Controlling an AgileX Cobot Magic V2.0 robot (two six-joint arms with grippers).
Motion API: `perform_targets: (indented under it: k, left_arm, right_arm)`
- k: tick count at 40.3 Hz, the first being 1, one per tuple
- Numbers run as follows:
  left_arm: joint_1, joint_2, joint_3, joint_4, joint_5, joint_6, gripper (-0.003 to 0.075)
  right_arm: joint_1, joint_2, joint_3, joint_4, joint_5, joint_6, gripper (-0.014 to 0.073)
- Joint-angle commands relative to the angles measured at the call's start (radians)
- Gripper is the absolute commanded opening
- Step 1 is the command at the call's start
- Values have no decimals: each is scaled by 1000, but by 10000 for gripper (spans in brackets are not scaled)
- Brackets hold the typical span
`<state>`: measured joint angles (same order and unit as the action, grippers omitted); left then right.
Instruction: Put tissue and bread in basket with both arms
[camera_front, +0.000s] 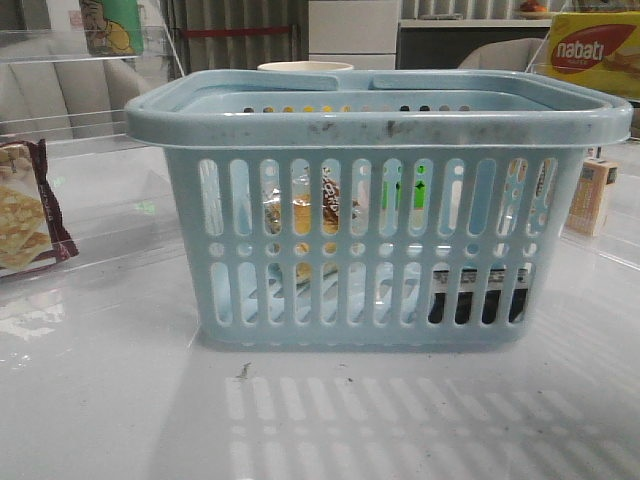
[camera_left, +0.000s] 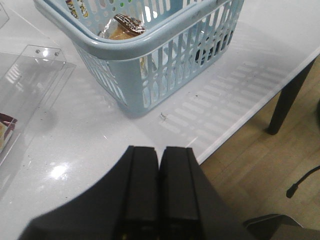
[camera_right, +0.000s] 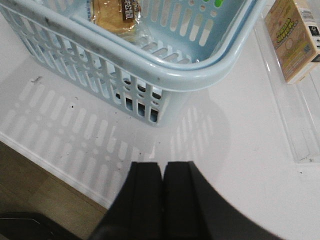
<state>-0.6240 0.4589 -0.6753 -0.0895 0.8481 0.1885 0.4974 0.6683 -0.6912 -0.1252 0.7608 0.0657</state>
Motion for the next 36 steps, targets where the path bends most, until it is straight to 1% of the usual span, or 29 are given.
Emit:
perform_targets:
  k: [1, 5, 13, 16, 19, 25, 33, 36]
  left_arm:
    - [69, -56, 10, 14, -125, 0, 90]
    - [179, -155, 101, 53, -266, 0, 90]
    - [381, -373, 351, 51, -575, 0, 91]
    - [445, -435, 434, 16, -639, 0, 91]
    - [503, -479, 510, -12, -674, 0, 91]
    - [552, -482, 610, -24, -764, 0, 91]
    - [544, -484, 683, -25, -876, 0, 91]
    - [537, -484, 681, -25, -868, 0, 91]
  right_arm:
    - [-2, -2, -27, -20, -61, -6, 55]
    - [-2, -2, -27, -20, -61, -6, 55]
    - [-2, -2, -27, -20, -60, -6, 55]
    - [-2, -2, -27, -20, -60, -6, 55]
    - [-2, -2, -27, -20, -60, -6, 55]
    - [-2, -2, -27, -20, -57, -6, 55]
    - [-2, -2, -27, -20, -56, -6, 55]
    - [-2, -2, -27, -20, -56, -6, 55]
